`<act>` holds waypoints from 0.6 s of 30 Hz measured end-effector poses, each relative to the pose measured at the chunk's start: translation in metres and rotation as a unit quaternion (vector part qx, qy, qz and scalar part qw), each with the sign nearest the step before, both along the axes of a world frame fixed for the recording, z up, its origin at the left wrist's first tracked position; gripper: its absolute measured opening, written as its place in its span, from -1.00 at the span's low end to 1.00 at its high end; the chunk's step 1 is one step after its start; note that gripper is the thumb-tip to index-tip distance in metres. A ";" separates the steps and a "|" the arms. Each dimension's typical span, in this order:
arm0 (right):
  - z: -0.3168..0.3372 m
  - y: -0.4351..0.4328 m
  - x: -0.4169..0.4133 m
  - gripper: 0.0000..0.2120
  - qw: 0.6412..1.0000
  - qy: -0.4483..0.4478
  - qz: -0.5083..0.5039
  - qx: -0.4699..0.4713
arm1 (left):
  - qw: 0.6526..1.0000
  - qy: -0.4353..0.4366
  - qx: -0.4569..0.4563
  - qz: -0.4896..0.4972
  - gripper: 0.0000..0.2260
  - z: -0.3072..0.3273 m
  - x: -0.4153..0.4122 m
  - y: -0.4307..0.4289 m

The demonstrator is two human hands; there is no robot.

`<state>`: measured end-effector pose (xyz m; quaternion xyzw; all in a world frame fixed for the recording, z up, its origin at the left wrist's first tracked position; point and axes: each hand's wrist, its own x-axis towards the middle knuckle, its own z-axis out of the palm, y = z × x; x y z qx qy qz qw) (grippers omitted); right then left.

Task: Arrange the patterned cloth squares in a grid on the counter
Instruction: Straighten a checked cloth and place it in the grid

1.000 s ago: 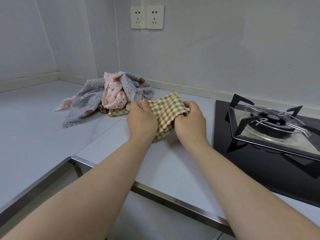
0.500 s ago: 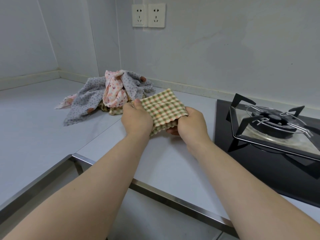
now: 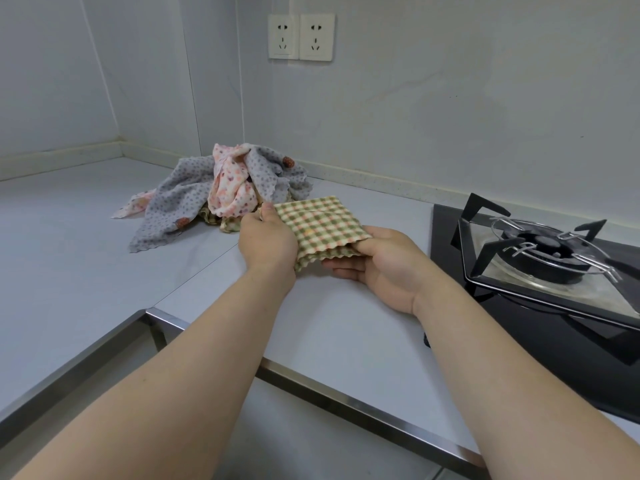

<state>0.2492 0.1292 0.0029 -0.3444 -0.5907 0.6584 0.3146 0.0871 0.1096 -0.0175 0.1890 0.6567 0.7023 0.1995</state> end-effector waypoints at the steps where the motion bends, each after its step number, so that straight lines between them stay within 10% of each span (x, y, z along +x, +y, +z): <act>1: 0.001 0.000 0.003 -0.69 1.000 0.015 0.012 -0.015 | 1.000 0.001 0.002 0.001 -0.63 0.000 -0.001 0.000; 11: 0.009 0.007 0.014 -0.53 0.989 0.049 -0.059 -0.124 | 0.992 0.120 0.024 -0.038 -0.68 0.005 0.011 -0.010; 18: 0.002 0.010 0.002 -0.46 0.977 -0.093 -0.181 0.061 | 0.953 0.288 0.041 -0.080 -0.73 0.010 0.024 -0.020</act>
